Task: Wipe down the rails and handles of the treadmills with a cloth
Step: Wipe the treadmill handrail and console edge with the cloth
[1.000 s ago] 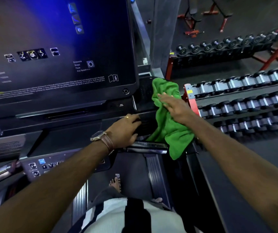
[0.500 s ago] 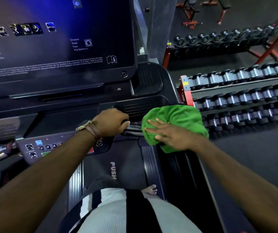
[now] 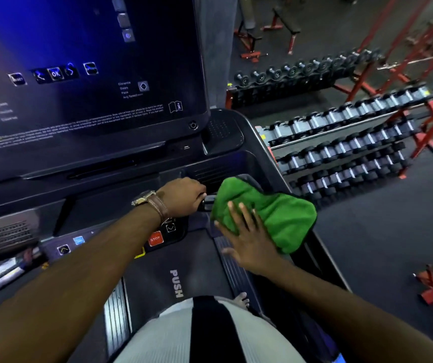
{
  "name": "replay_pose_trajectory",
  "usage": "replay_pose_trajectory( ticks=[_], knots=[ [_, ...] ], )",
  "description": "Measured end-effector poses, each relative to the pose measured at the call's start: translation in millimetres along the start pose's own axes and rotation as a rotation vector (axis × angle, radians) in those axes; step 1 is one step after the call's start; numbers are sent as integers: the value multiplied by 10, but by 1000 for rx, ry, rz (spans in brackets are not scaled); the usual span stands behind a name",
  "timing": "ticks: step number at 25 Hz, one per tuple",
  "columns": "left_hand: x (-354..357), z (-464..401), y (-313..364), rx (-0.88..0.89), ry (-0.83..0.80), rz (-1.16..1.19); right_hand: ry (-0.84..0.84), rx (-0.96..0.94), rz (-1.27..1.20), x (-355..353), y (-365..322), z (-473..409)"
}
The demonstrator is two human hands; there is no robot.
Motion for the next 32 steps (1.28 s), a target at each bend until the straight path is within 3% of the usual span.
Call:
replay_pose_trajectory(
  ticks=[2, 5, 9, 10, 14, 15, 17, 19, 20, 23, 24, 26, 28, 30, 32],
  knots=[
    [-9, 24, -11, 33, -22, 16, 57, 63, -43, -77, 283, 37],
    [-34, 13, -5, 32, -40, 32, 132, 412, -272, -251, 202, -360],
    [-64, 32, -2, 6, -1, 51, 120, 180, -136, -256, -179, -593],
    [-55, 39, 0, 10, 2, 47, 137, 213, -115, -251, -85, -527],
    [-57, 51, -5, -34, 13, 78, 194, 854, -344, -317, -241, -679],
    [-71, 58, -10, -48, 24, 103, 225, 836, -345, -322, -481, -774],
    [-92, 81, -25, -58, 62, 195, 255, 616, -250, -216, -710, -723],
    [-107, 94, -51, -37, 80, 258, 233, 410, -175, -161, -507, -469],
    [-109, 93, -62, -26, 80, 271, 231, 446, -195, -145, -363, -398],
    [-110, 91, -83, -30, 107, 302, 214, 927, -442, -231, -291, -629],
    [-104, 100, -73, -33, 115, 292, 212, 953, -450, -272, -434, -771],
    [-105, 127, -55, -43, 147, 289, 259, 708, -376, -242, -651, -850],
    [-96, 137, -35, -19, 151, 271, 276, 484, -332, -247, -454, -626],
    [-59, 140, -12, 26, 104, 178, 301, 591, -387, -251, -141, -469],
    [-28, 119, 0, 51, 62, 75, 346, 889, -603, -300, -87, -526]
  ],
)
Point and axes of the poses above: each hand's wrist, its own z-axis away from the middle knuckle, its own x-axis out of the palm, y = z × x, the point moved 2 cm from there along -z, towards the middle knuckle, and after that the axes turned 6 degrees about x, right-handed, at the moved point
